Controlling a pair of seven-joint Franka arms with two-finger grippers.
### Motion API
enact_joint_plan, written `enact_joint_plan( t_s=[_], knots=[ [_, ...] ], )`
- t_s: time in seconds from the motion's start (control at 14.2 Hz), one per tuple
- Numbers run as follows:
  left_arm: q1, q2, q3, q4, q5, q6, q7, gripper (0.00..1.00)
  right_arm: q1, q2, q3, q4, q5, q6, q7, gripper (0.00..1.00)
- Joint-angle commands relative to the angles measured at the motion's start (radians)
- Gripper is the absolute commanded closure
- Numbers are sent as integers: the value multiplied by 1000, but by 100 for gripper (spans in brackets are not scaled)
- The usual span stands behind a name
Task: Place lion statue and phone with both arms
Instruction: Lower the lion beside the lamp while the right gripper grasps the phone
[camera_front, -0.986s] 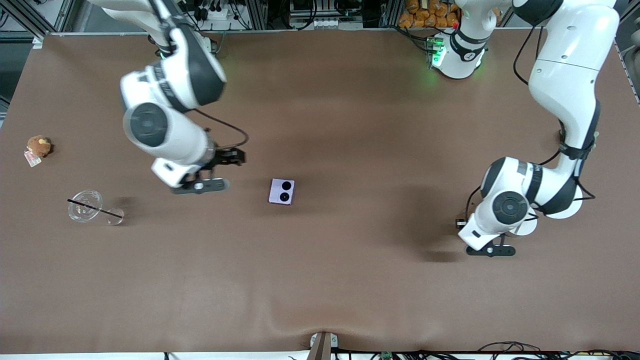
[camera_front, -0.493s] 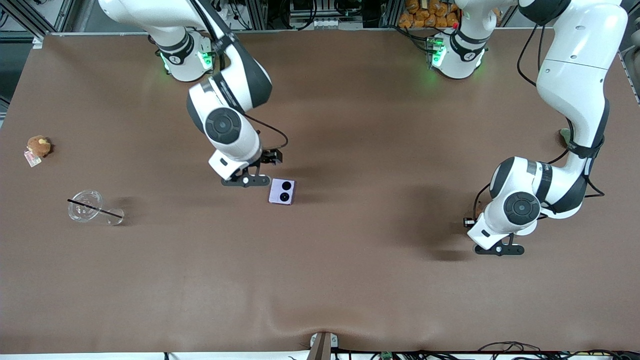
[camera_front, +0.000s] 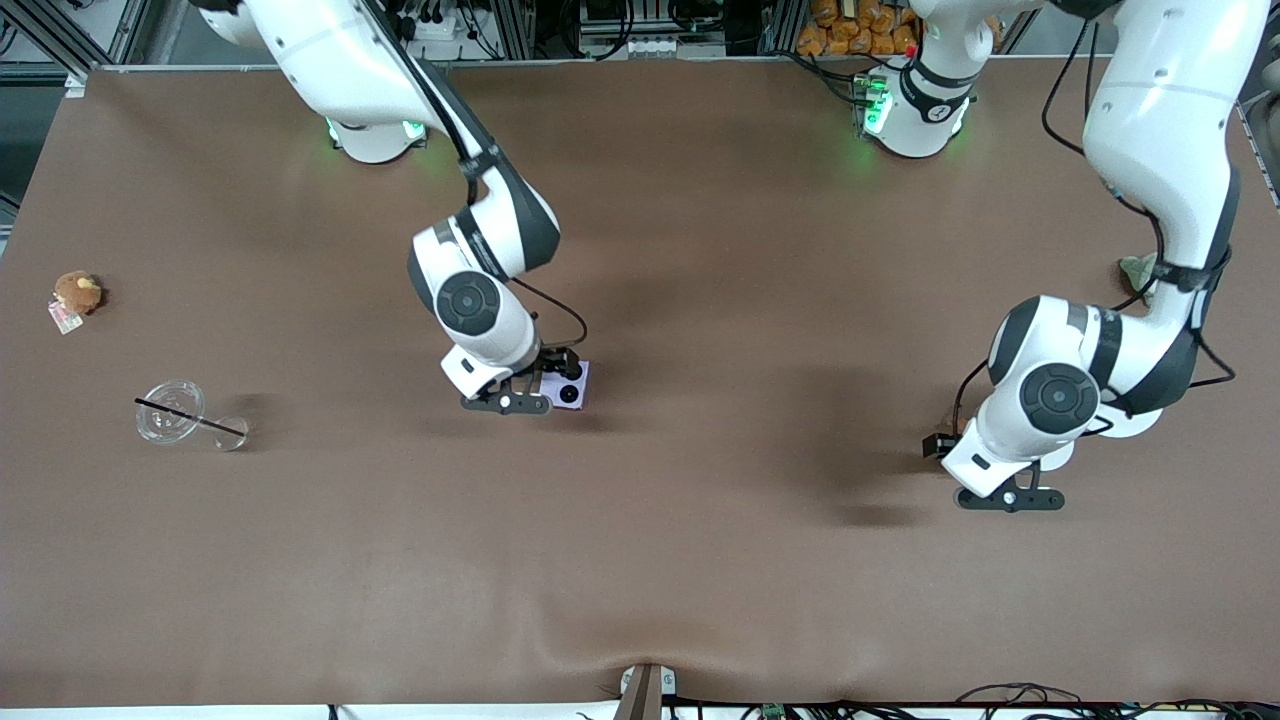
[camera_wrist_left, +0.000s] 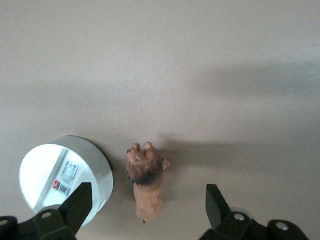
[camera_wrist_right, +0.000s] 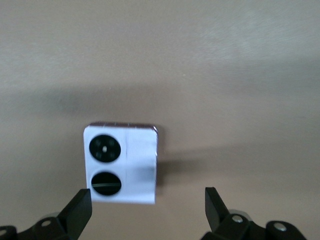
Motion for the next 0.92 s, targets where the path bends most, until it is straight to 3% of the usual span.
enact_joint_plan(
  t_s=[0.0, 0.21, 0.49, 0.85],
  knots=[
    [12, -117, -23, -24, -75, -68, 1, 0, 18, 46, -2, 46, 32, 18, 49, 0],
    [12, -212, -23, -6, -181, -134, 0, 0, 22, 66, -2, 68, 58, 21, 48, 0],
    [10, -293, -28, 92, -308, -309, 30, 0, 30, 86, -4, 71, 58, 48, 54, 0],
    [10, -421, -48, 112, -354, -412, 37, 0, 35, 103, -4, 71, 55, 55, 54, 0]
  ],
)
